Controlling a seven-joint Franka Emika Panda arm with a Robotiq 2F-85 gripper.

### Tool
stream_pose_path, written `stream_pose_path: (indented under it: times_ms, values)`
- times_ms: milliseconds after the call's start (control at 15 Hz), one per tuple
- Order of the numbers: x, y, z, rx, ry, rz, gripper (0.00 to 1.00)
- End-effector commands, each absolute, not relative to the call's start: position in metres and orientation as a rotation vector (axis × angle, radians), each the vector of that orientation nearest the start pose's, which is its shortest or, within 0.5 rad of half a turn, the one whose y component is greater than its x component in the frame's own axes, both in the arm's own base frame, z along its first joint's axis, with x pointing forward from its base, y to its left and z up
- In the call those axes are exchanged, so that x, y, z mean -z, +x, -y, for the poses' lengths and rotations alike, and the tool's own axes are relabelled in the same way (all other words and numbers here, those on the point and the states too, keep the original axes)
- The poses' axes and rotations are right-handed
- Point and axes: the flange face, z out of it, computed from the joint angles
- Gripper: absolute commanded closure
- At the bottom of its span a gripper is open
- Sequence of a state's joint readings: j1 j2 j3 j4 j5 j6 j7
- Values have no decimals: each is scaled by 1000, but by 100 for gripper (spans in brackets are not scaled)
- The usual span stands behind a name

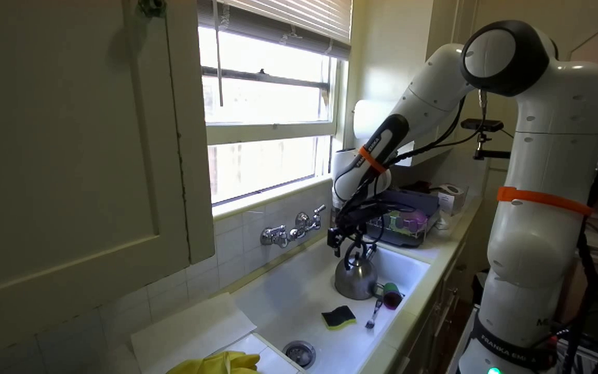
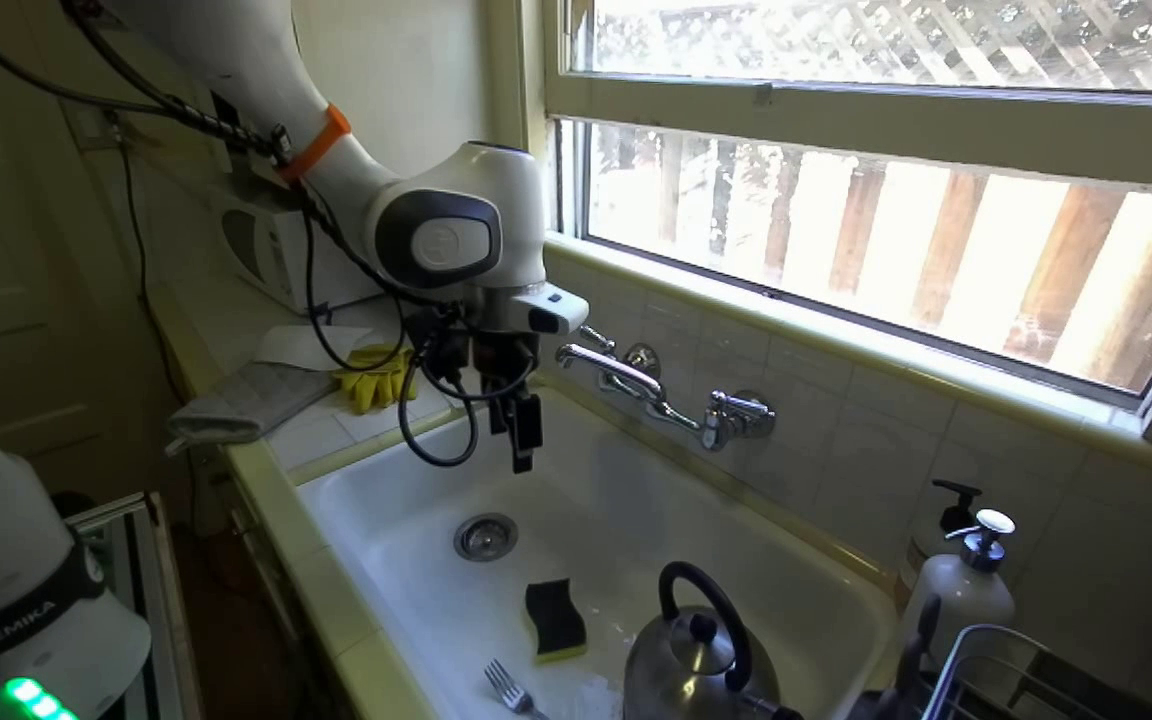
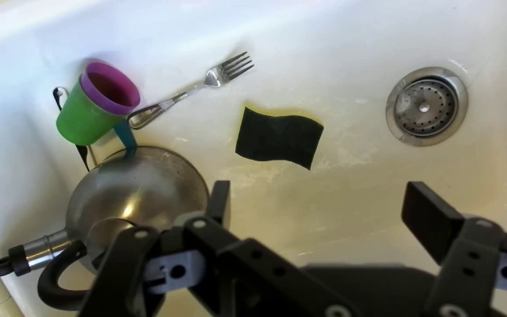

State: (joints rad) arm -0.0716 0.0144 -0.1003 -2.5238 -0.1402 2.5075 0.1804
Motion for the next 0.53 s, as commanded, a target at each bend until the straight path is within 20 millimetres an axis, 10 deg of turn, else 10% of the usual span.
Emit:
stream_pose_path:
  times_ms: [0, 467]
  values:
    - [-269, 451, 77, -50, -3201, -383, 0]
    - [-234, 461, 76, 33, -3265, -81, 0]
